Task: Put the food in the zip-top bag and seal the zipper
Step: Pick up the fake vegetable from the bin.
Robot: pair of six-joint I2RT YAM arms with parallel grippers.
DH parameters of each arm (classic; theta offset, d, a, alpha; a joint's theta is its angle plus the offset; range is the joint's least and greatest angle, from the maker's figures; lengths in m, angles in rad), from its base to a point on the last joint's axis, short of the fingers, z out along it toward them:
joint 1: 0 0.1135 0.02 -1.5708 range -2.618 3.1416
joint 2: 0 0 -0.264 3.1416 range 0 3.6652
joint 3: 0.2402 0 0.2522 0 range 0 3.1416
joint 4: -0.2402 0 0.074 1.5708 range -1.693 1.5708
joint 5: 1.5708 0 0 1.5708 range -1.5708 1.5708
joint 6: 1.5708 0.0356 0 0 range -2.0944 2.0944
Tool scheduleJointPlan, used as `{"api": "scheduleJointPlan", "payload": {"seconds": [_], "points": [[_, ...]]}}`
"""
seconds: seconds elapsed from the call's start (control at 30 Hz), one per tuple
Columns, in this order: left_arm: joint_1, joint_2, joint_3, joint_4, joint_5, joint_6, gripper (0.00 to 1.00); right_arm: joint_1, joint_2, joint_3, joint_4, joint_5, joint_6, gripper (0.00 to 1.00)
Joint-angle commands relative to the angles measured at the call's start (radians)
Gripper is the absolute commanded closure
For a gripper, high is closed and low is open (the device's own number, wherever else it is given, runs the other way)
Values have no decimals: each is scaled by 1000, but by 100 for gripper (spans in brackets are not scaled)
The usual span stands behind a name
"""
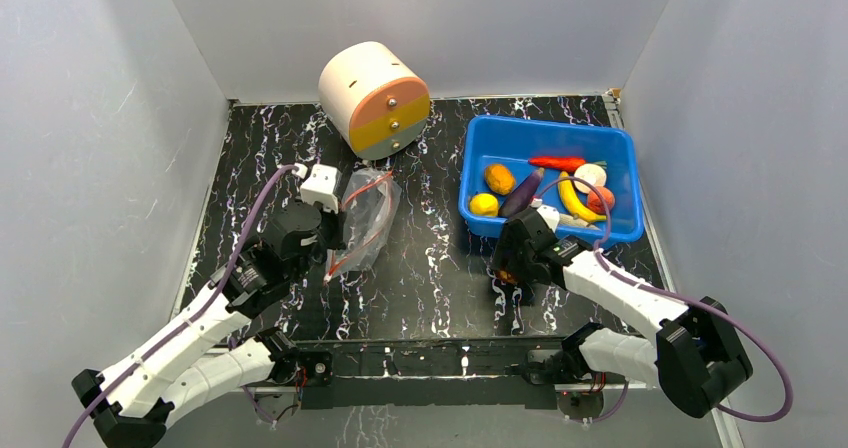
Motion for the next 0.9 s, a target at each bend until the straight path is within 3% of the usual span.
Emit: {"api": "scheduleJointPlan", "payload": {"seconds": [0.0, 0.27, 0.53, 0.7, 0.87], "points": [[4, -24, -17, 21, 18, -13, 100, 6, -25, 36, 29, -12, -17, 28], [4, -13, -19, 29, 20, -7, 100, 10, -151, 111, -91, -85, -34, 47], [4, 26, -26, 60, 95, -62, 100, 11, -238, 205, -101, -364, -62, 47], [4, 52, -11, 77, 129, -89, 100, 11, -294, 244, 19, -493, 6, 46], [4, 63, -5, 98, 171, -99, 100, 11, -235, 298, 148, -619, 34, 45]]}}
